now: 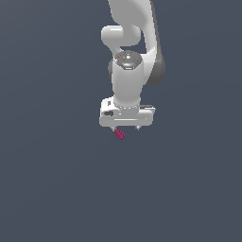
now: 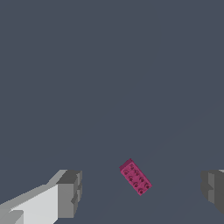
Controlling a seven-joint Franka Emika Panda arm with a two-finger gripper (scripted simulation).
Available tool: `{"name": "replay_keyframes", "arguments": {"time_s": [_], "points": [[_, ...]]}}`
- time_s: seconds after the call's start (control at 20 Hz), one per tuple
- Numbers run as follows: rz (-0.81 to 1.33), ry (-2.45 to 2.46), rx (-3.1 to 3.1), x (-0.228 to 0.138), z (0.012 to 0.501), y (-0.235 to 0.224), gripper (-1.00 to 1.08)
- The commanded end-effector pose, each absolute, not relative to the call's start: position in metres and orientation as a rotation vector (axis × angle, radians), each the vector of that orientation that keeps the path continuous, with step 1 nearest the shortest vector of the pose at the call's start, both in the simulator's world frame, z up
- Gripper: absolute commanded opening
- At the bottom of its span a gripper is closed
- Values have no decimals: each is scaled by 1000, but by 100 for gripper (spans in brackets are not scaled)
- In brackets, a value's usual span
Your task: Pick up the object and move it to a goal position.
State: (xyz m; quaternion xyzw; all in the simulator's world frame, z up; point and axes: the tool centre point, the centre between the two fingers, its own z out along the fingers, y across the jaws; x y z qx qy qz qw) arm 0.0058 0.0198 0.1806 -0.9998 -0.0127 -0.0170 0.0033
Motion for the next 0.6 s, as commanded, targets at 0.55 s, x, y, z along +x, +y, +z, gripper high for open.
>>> {"name": "replay_keyframes", "arguments": {"time_s": [0.55], "points": [[-45, 32, -3111, 4, 184, 21, 100]]}}
